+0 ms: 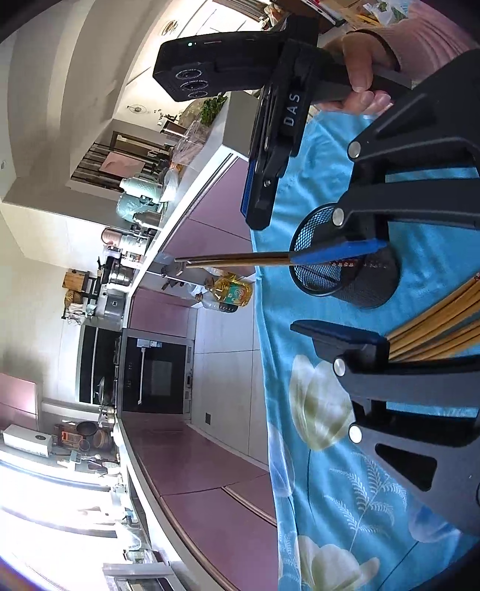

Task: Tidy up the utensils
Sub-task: 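Grasp another chopstick with the right tool while the left tool grasps one too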

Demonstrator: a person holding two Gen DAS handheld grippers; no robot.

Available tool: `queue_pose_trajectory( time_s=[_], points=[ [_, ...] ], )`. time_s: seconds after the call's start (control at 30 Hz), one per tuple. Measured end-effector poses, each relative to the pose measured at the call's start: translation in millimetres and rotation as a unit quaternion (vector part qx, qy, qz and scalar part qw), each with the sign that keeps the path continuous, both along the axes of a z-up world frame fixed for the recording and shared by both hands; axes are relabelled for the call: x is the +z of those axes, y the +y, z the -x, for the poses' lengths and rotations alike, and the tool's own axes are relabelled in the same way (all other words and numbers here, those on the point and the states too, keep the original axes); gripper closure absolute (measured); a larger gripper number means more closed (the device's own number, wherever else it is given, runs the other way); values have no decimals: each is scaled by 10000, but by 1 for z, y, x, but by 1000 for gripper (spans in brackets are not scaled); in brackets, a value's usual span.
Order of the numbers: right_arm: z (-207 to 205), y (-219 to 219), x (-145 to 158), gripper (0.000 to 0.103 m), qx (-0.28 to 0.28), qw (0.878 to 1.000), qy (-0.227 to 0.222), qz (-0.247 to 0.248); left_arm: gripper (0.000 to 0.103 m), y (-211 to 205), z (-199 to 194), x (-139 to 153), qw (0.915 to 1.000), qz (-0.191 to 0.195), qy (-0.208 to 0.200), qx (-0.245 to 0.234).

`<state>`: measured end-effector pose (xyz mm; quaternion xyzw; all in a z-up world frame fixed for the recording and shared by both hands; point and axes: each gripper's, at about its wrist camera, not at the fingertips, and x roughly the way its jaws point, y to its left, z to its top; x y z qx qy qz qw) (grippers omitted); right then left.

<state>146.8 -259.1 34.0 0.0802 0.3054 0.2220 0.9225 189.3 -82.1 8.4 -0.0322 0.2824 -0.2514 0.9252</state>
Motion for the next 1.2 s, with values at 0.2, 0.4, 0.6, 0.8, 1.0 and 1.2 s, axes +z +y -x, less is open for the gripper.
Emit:
queue_pose_trajectory(
  time_s=[0.2,0.4,0.6,0.8,1.0,1.2],
  points=[
    [46,17,2,62,474,9986,-251,25,62,30,29,-14,9994,-270,-28,202],
    [64,49,-42,62,916,9952,304,171,61,47,52,-49,9968,-689,256,326],
    [61,69,-95,63,971,9892,1095,120,61,55,65,-88,9931,-932,617,367],
    [64,81,-115,67,890,9872,1302,258,61,51,70,-111,9905,-1012,861,349],
    [62,86,-120,73,805,9872,1347,281,61,46,72,-117,9896,-1022,968,298],
    [63,92,-120,74,784,9877,1296,394,63,44,71,-120,9889,-1011,1064,251]
  ],
)
